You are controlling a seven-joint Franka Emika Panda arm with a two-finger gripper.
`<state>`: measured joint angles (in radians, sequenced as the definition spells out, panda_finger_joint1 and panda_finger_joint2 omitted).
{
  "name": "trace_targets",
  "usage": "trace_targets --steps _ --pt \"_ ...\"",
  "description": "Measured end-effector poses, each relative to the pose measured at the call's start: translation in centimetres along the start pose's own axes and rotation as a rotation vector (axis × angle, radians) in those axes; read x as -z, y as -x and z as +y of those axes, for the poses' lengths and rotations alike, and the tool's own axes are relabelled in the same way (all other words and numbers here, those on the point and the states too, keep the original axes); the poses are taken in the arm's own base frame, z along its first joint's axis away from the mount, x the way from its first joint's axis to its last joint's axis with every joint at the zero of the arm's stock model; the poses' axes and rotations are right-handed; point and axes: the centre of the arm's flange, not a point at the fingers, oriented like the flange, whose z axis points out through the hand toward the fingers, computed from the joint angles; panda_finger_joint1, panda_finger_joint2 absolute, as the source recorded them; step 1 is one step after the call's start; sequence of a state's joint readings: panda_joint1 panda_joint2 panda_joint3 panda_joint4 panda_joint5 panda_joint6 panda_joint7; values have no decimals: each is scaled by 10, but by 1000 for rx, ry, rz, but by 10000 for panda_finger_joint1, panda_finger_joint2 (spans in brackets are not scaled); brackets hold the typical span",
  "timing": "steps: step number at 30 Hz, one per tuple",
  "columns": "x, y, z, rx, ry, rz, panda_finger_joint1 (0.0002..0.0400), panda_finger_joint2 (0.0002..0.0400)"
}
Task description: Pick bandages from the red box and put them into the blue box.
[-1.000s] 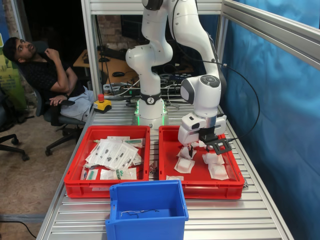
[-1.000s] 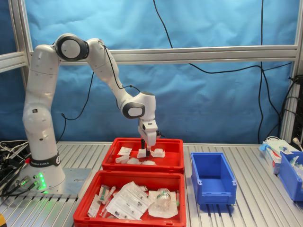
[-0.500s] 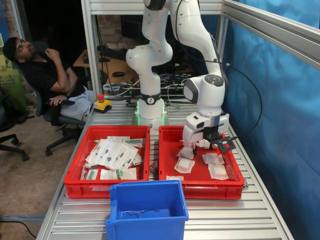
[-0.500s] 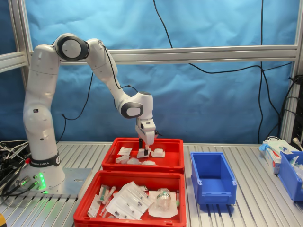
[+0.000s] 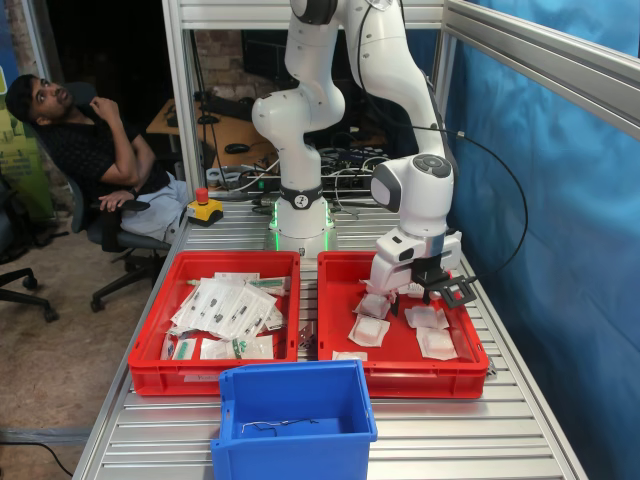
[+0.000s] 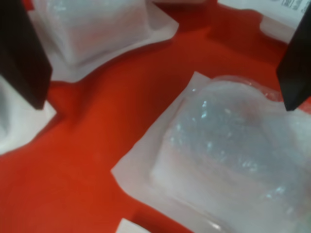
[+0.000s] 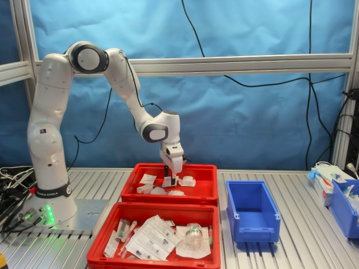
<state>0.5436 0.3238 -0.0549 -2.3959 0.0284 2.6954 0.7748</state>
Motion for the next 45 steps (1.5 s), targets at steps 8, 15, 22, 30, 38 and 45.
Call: trace_targets --steps 8,15,22,30,38,45 --pt "-12 2 2 0 11 -9 400 400" --pt "-14 1 1 1 0 3 400 400" --pt "-12 2 -3 7 -14 15 400 400" --pt "-12 7 -9 21 -23 17 400 400" --pt "-11 12 -14 34 -29 16 400 400" --pt "-11 15 -17 41 -34 17 400 400"
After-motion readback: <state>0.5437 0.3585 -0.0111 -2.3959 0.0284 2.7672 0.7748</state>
